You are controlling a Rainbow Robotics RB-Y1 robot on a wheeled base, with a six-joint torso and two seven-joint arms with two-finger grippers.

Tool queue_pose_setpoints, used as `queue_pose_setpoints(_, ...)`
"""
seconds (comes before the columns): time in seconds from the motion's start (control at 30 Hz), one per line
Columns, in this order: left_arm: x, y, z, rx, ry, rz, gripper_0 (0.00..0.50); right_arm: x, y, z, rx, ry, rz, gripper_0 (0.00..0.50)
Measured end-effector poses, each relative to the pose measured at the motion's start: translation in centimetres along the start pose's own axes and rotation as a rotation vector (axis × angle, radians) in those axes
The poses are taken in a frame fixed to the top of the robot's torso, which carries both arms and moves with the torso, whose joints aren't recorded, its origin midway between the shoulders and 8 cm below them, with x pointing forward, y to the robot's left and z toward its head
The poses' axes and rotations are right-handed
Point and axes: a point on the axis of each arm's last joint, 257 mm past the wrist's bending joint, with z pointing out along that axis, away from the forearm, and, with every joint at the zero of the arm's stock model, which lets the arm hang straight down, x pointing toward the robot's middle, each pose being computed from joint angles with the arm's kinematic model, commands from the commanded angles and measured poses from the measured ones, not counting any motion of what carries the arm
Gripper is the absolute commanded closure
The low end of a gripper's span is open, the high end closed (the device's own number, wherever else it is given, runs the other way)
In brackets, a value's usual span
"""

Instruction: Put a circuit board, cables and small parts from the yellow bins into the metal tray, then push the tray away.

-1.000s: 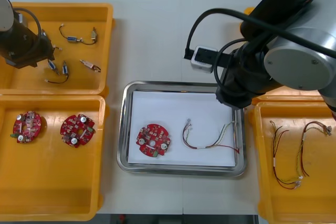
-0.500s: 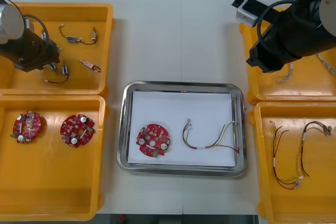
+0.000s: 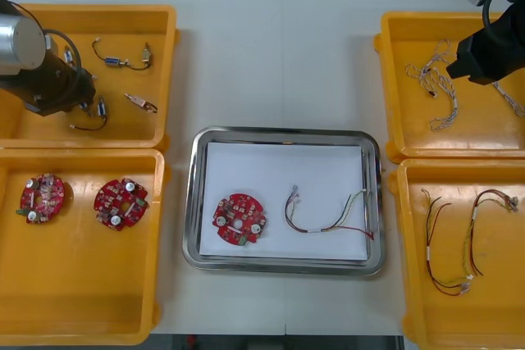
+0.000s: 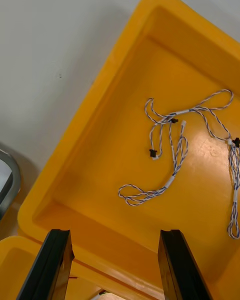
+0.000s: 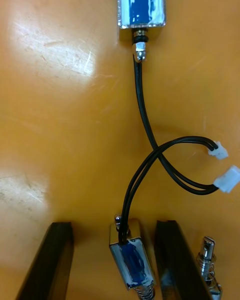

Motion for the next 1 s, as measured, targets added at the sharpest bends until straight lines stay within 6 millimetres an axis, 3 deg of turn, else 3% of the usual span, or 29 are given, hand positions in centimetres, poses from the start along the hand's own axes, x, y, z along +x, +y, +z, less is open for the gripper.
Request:
queue_pose_setpoints(0.23, 0.0, -0.1, 0.0, -0.001, -0.001, 0.003, 0.500, 0.9, -2.7, 0.2, 0.046, 0.037, 0.065, 0.000)
queue_pose_setpoints(0.63, 0.8, 0.5, -0.3, -0.017, 0.041, -0.009, 0.500, 4.0, -4.3, 2.6, -0.010, 0.134, 0.191, 0.000)
queue_pose_setpoints(1.0, 1.0, 0.5, -3.9, -0.023, 0.100, -0.026, 0.500, 3.4, -4.6, 3.4, -0.054, 0.165, 0.235, 0.000)
